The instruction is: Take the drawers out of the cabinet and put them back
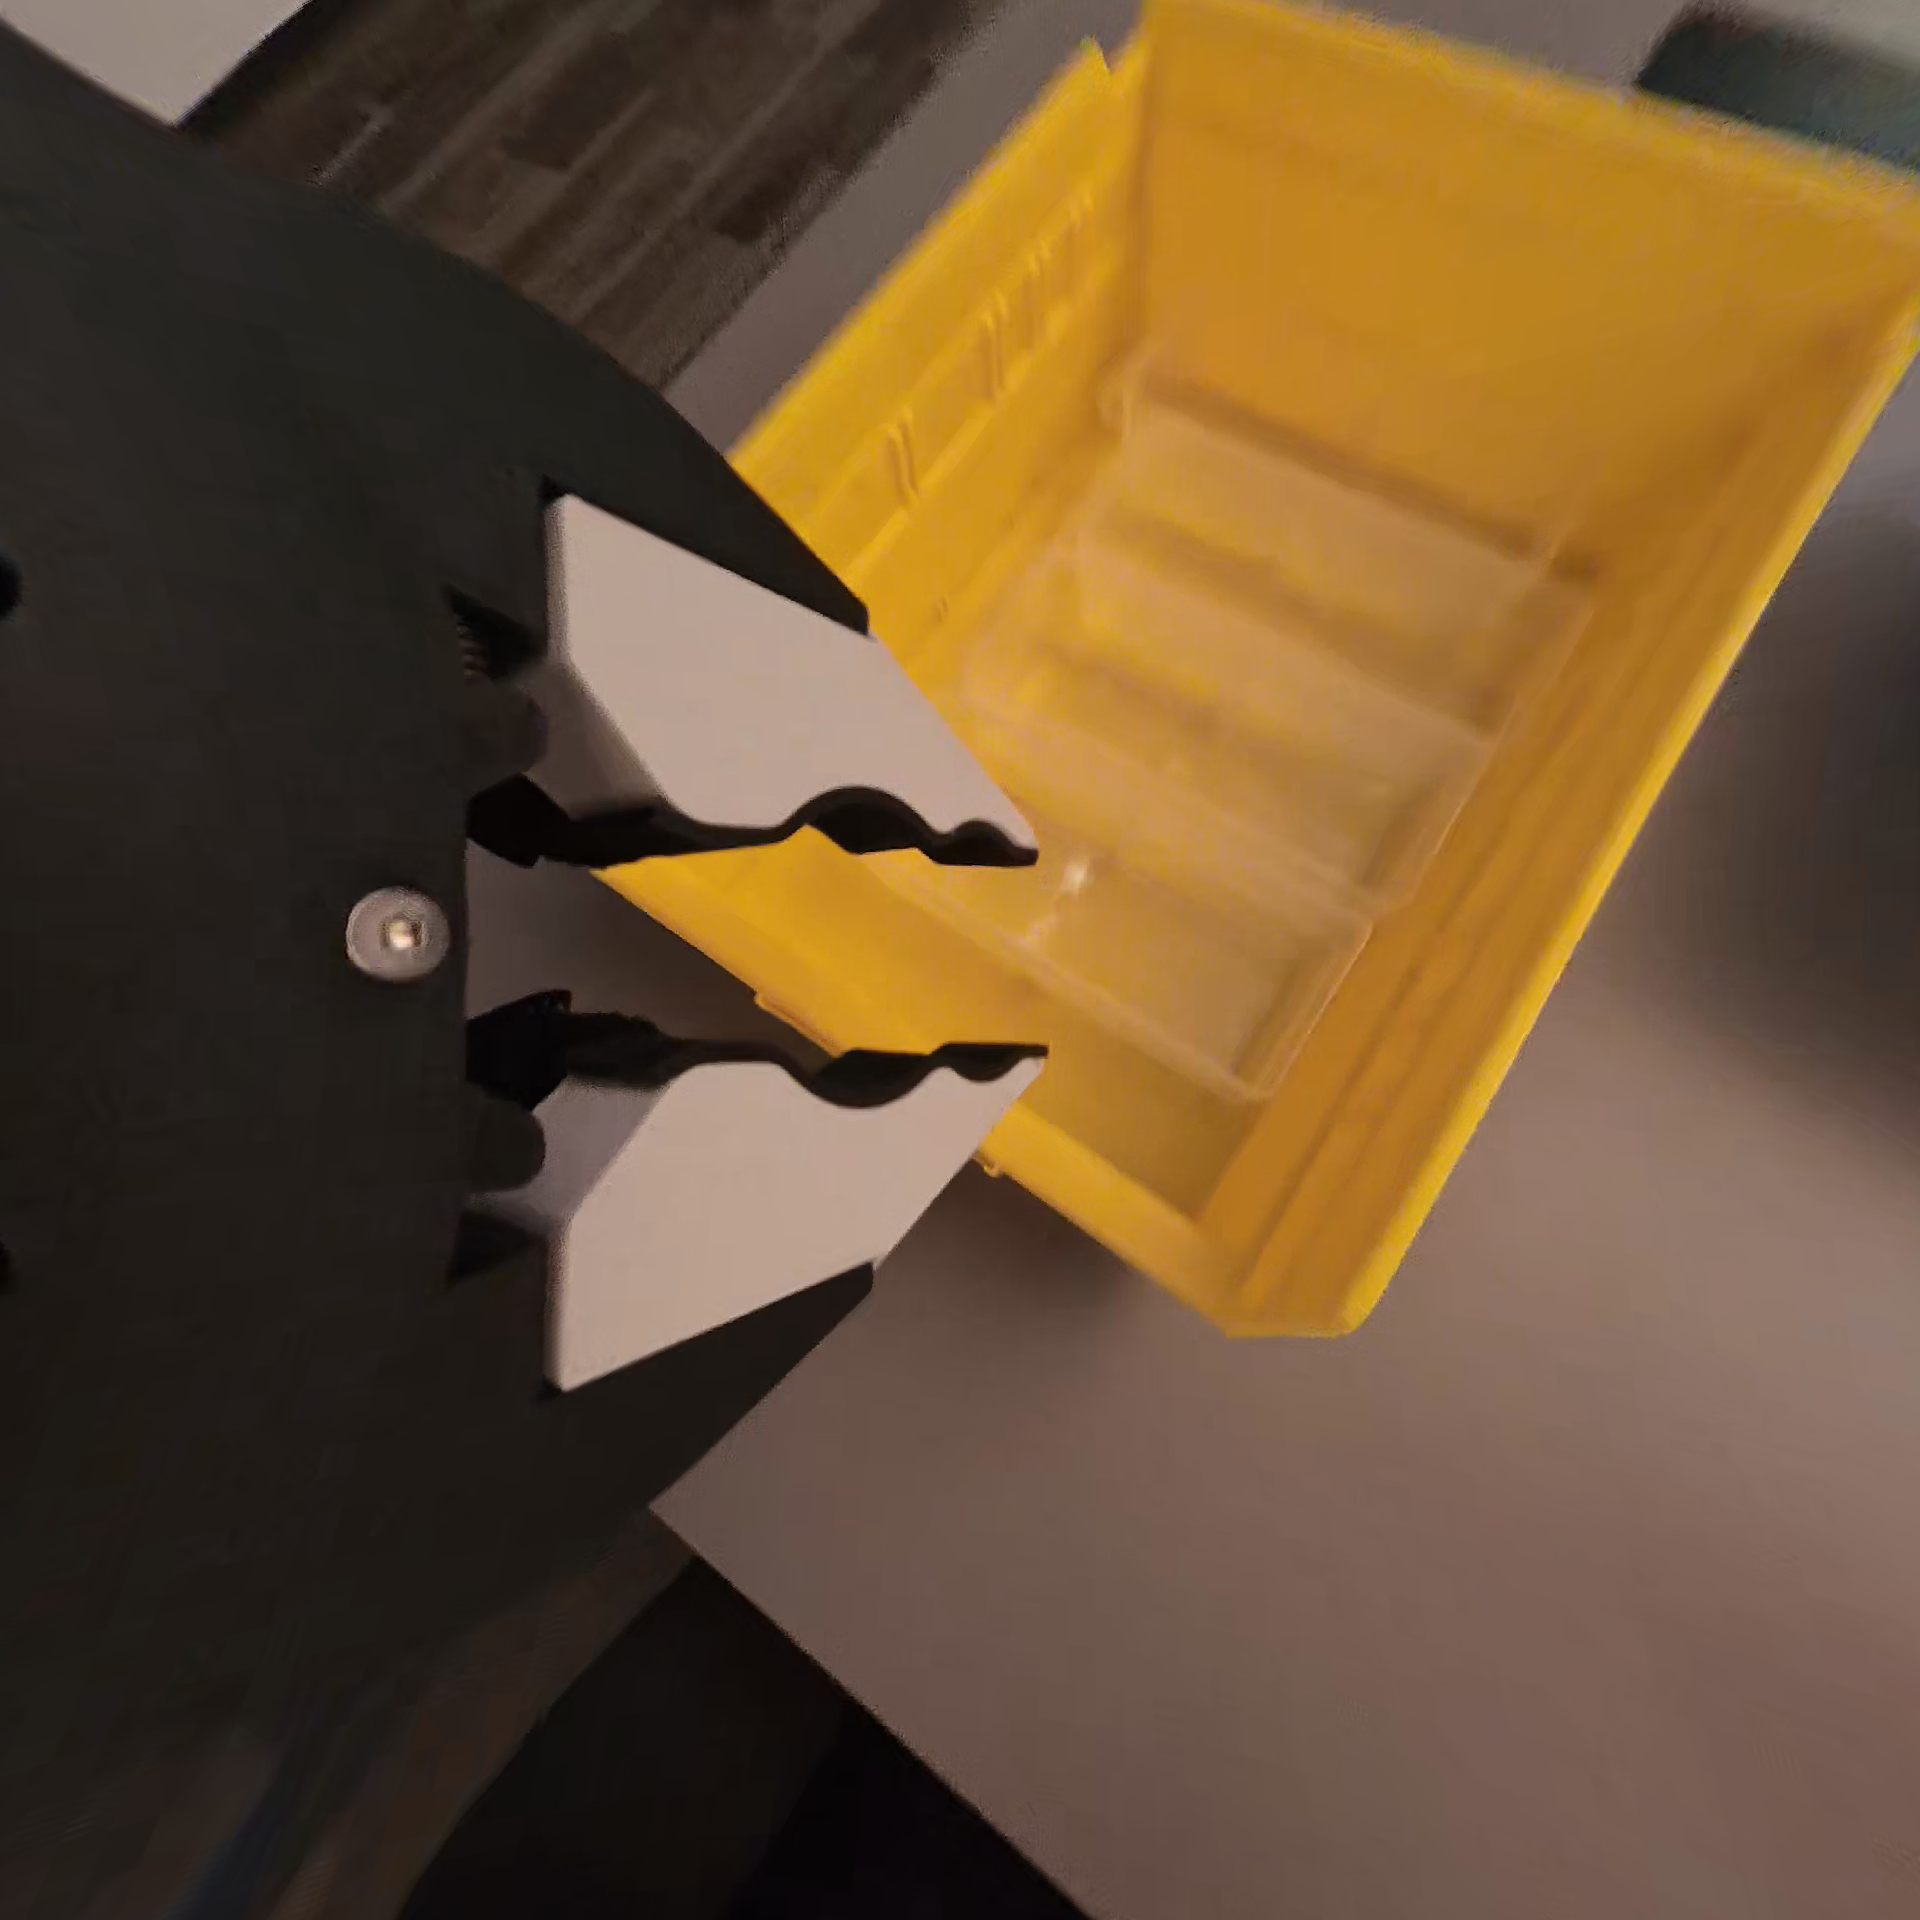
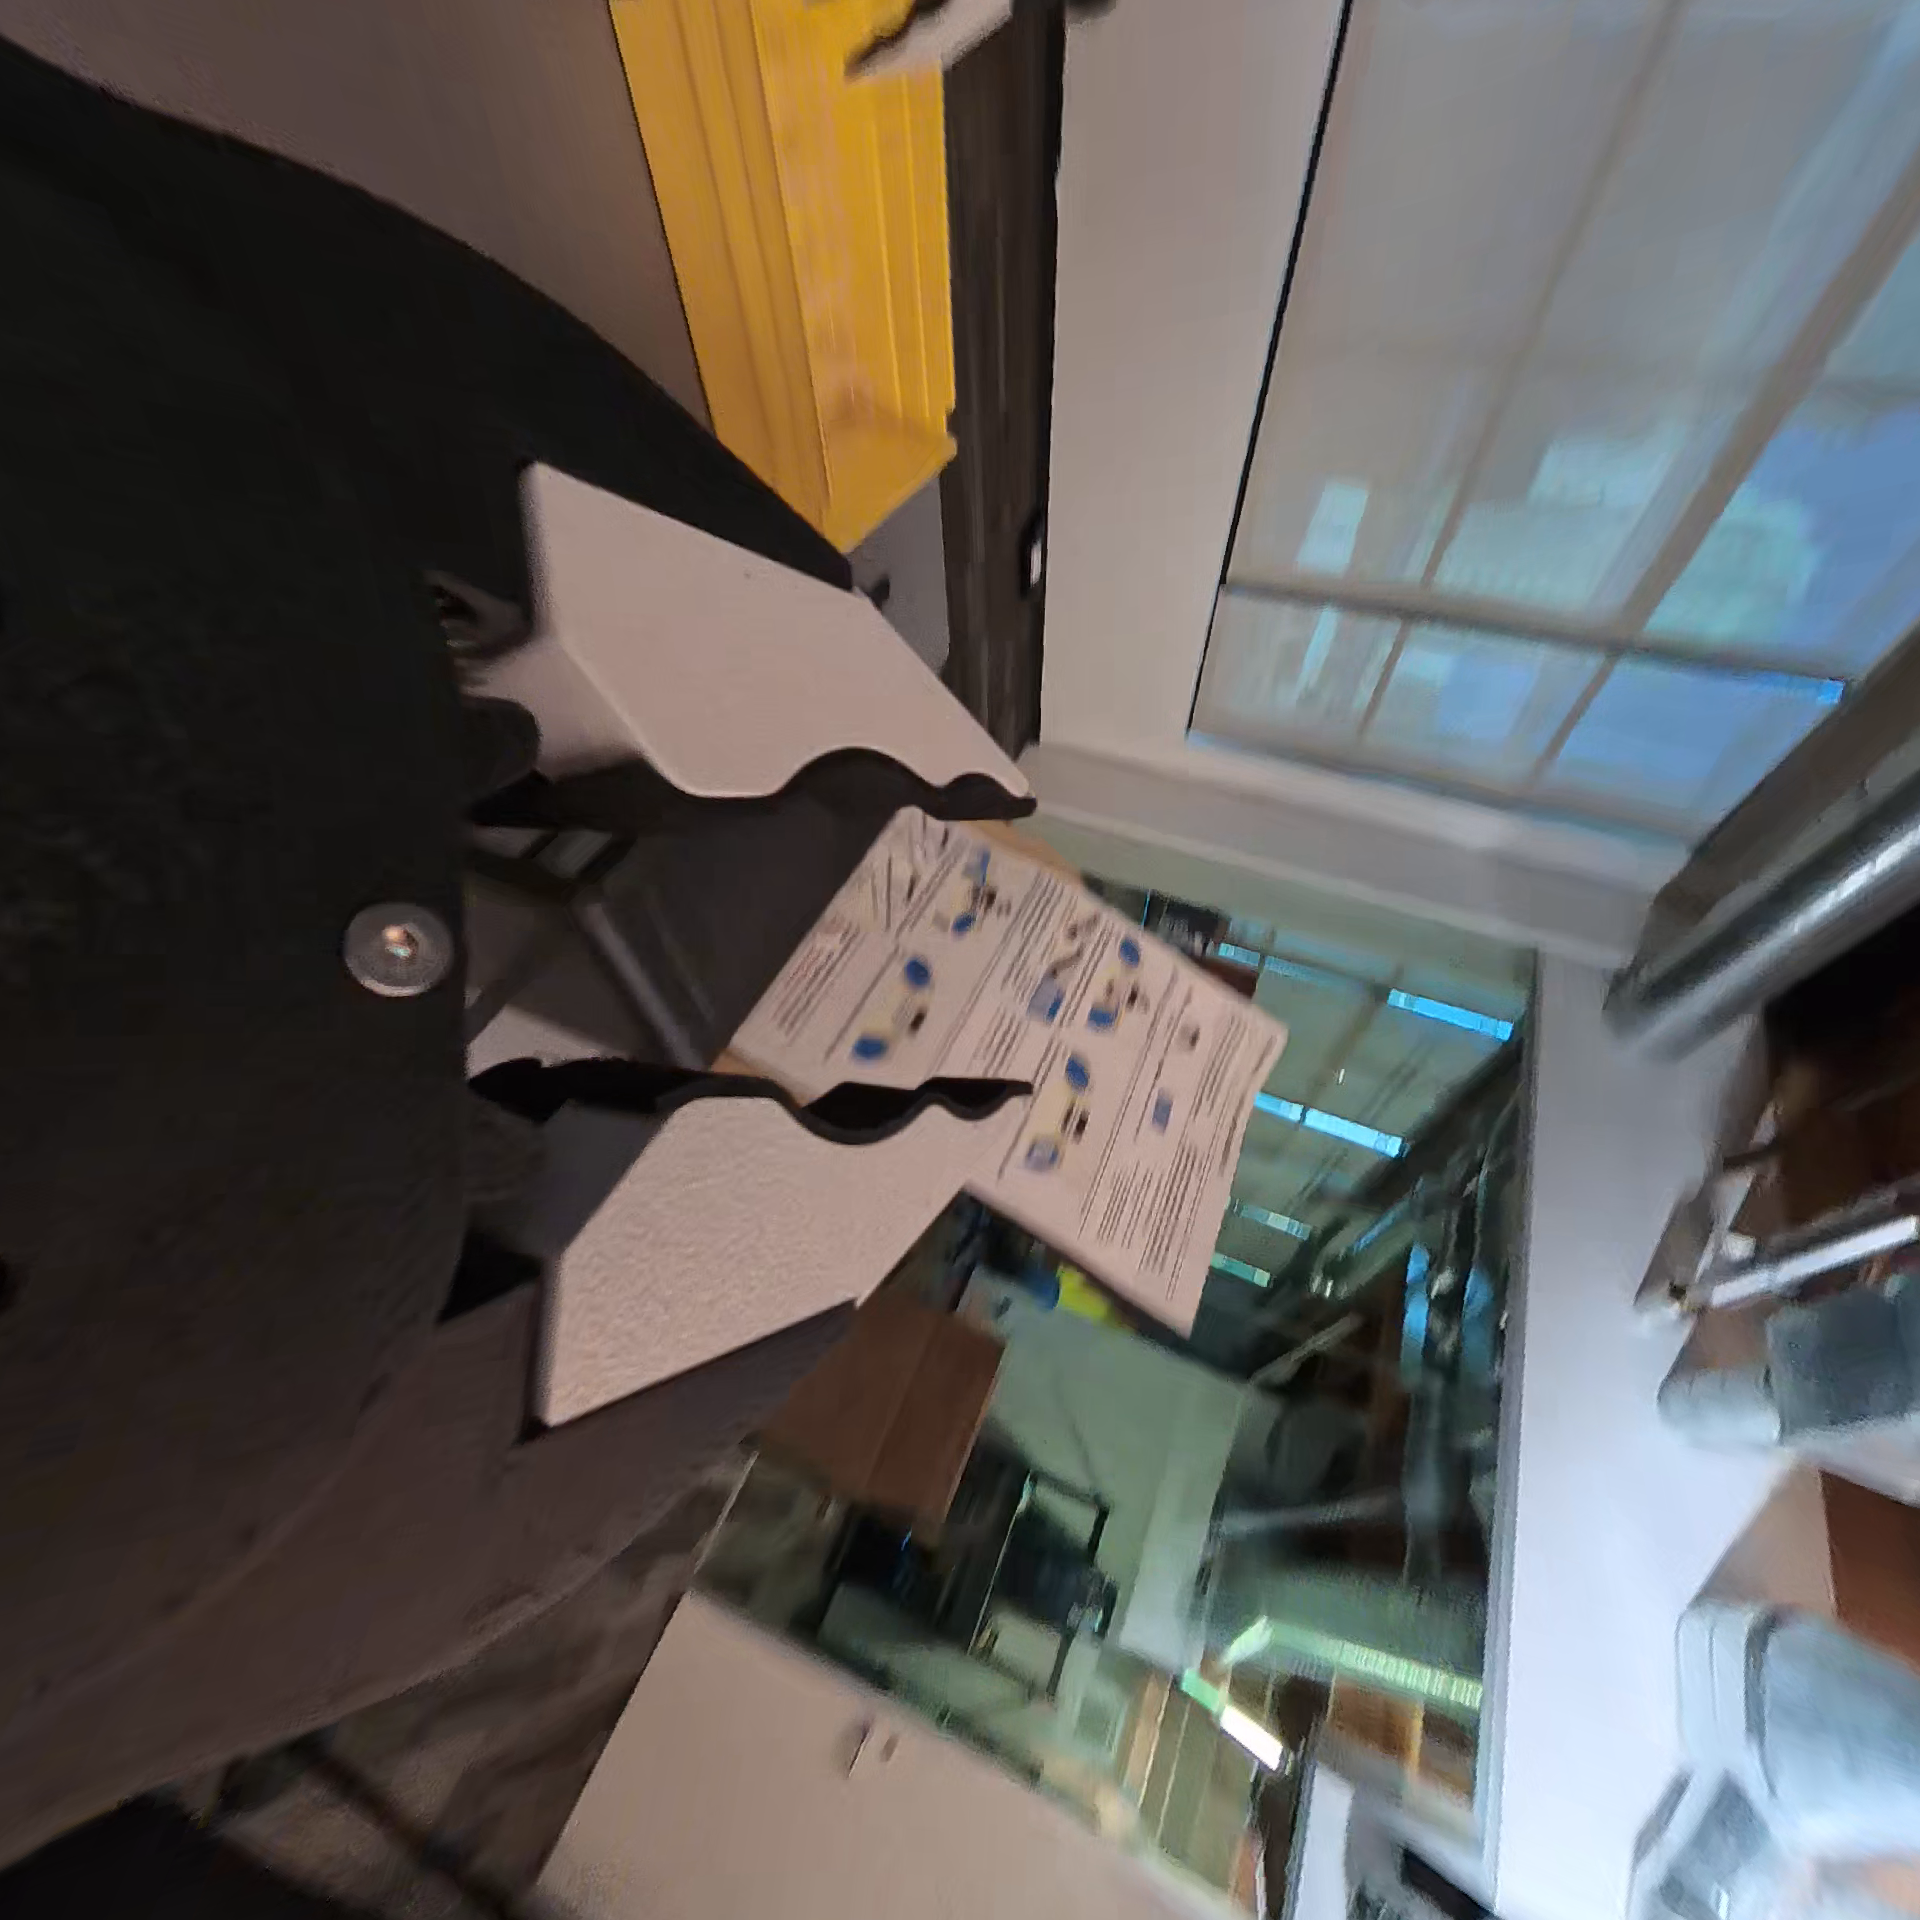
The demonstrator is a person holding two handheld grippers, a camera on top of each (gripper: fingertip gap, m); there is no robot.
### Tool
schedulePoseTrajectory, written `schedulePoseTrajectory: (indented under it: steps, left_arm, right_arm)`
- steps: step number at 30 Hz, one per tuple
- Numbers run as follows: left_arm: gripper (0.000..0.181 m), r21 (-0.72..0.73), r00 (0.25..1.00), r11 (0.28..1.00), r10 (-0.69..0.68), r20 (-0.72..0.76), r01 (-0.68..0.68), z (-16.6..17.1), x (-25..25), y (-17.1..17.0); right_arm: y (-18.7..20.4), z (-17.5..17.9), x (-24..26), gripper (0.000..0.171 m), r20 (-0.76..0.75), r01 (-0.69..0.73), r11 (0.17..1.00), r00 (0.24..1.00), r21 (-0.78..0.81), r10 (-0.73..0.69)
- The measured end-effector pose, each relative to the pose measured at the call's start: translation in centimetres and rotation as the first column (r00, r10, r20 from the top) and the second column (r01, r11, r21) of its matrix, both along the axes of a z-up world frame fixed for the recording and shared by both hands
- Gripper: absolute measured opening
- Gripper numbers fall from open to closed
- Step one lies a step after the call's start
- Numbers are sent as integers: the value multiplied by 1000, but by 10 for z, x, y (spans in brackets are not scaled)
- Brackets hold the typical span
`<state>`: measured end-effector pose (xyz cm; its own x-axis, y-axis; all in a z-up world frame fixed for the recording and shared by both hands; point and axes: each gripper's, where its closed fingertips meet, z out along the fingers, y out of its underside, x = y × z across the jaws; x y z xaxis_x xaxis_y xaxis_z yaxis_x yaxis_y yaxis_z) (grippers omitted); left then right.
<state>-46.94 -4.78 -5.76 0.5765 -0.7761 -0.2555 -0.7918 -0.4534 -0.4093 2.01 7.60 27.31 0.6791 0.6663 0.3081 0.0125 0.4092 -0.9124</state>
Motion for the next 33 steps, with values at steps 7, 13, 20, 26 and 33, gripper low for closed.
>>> schedulePoseTrajectory:
  steps: [7,13,20,26,33]
  left_arm:
    - [31,-180,993,983,-41,-111,20,-50,-13,16]
    - [7,-262,986,965,-40,-164,-4,-72,-25,13]
    - [1,-252,960,968,-51,-276,-21,-59,-28,6]
    - [0,-71,896,986,108,-431,-153,22,-34,3]
    - [0,100,901,926,377,-214,-364,104,92,6]
  right_arm:
    - [-27,-28,-72,53,14,-206,978,978,-19,207]
    - [36,-59,-55,54,-45,-128,984,991,-125,123]
    - [82,-65,-53,52,-242,-335,912,929,-237,279]
    - [145,-103,-64,44,23,-192,948,979,-253,205]
    - [174,-158,-84,1,207,-268,888,909,-374,361]
